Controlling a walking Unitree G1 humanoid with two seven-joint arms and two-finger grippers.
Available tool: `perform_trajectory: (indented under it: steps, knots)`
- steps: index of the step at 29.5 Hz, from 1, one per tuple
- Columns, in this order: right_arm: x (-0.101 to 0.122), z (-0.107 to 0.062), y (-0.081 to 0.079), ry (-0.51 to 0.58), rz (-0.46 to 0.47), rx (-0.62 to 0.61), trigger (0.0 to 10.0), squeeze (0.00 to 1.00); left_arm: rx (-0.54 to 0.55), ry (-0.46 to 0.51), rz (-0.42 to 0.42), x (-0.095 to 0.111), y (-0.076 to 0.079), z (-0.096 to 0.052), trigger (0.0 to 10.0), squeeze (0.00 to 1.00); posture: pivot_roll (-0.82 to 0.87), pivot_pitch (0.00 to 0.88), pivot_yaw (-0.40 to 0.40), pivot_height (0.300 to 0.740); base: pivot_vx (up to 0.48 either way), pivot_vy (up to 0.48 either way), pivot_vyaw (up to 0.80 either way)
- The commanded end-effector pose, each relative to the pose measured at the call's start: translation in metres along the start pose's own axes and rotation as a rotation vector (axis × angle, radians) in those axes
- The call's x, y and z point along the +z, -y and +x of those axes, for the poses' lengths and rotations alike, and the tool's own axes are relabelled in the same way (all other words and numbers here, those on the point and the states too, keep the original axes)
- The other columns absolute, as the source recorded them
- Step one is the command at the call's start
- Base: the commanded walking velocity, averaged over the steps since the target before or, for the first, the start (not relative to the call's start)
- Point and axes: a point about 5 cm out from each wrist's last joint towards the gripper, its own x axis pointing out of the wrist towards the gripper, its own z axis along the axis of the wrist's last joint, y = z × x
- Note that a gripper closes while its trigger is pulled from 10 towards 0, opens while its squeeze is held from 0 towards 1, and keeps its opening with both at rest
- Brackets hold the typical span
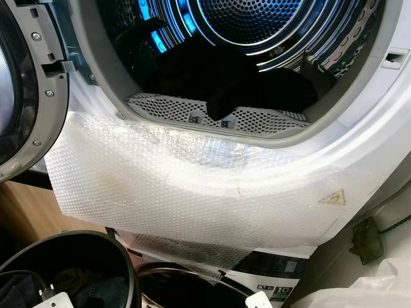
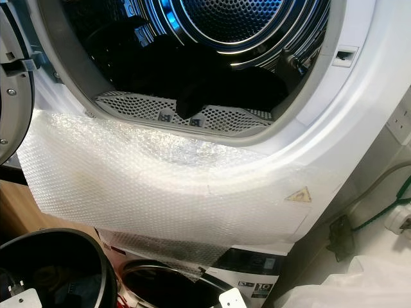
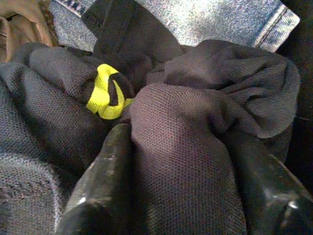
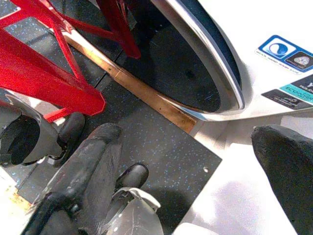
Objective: Clothes washing
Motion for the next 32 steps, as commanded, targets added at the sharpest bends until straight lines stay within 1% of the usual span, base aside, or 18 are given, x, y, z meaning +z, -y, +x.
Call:
perform_trajectory:
  steps: [1,18,23,32]
  knots:
    - [-0.0012,0.0001,0.0000,-0.015,-0.006,0.001,10.0,0.00,-0.008,-0.024,-0.016,-0.0050,0.0028,0.0018,0.0,0.00,0.38,0.000,-0.033,0.740,0.000,0.000,0.00]
    - [-0.0032,0.0000,-0.0021,-0.026,-0.017,0.008,10.0,0.00,0.001,-0.013,-0.010,-0.0034,0.0010,-0.0007,0.0,0.00,0.38,0.000,-0.033,0.740,0.000,0.000,0.00]
    - [-0.0004,0.0005,-0.0035,-0.022,-0.024,0.014,10.0,0.00,0.010,0.014,-0.024,0.0009,0.0047,0.0001,0.0,0.00,0.40,0.000,-0.040,0.740,0.000,0.000,0.00]
    - [0.0004,0.0007,-0.0051,-0.022,-0.037,0.022,10.0,0.00,0.011,0.037,-0.046,0.0018,0.0091,-0.0005,0.0,0.00,0.42,0.000,-0.044,0.740,0.000,0.000,0.00]
